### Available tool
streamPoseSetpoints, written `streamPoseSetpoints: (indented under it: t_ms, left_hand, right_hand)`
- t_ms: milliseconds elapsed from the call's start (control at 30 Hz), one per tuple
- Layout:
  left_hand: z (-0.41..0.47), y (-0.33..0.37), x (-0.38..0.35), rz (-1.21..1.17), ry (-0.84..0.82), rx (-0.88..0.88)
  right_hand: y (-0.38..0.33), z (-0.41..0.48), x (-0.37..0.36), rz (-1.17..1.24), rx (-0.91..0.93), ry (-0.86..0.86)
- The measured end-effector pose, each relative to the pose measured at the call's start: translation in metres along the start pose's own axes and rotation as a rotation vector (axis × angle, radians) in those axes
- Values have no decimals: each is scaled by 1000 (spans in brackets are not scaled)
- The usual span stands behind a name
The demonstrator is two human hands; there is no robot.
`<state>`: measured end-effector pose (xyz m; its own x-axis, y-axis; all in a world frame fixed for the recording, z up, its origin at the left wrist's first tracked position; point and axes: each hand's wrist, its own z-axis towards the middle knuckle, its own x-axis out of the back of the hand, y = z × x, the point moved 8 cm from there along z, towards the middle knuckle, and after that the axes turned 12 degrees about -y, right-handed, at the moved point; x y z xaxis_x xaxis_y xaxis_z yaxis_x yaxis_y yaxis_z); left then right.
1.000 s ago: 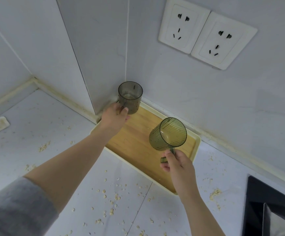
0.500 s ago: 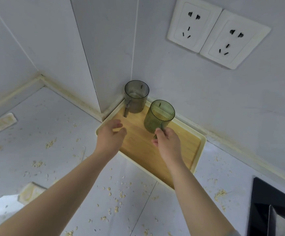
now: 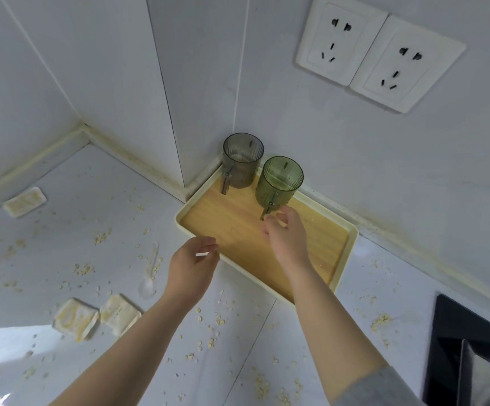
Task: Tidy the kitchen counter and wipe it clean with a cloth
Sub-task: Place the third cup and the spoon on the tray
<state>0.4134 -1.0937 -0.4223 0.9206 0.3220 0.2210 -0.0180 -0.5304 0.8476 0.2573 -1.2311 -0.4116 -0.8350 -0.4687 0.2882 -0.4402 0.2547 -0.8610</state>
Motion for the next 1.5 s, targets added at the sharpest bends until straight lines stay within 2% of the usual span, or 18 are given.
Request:
streamPoseSetpoints:
  t_ms: [200,433,667,867,1133,1367,1500]
  left_hand:
    - [-38,0,-15,28,-64,-18]
    - [-94,-9,-37,165,-164,-19]
    - [-148,-17,-43,251,-192,-11]
    - [-194,-41,-25,208,-77,48]
    - [-282,-110,24,-26,152,141]
    - [-387,-158,80,-177,363,121]
    - [-484,-203,117,-261,490,85]
  right_hand:
    - [40,-67,26,53,-73,-8]
    - [92,-161,48,44,-144,-16]
    - [102,-217,37,-23,-78,-151]
    - [100,-232,10,-76,-35,-296]
    - [65,-254,-68,-213,89,-557]
    - [37,-337,-151,-312,244,-730]
    - [36,-420,-221,-368,331,-862]
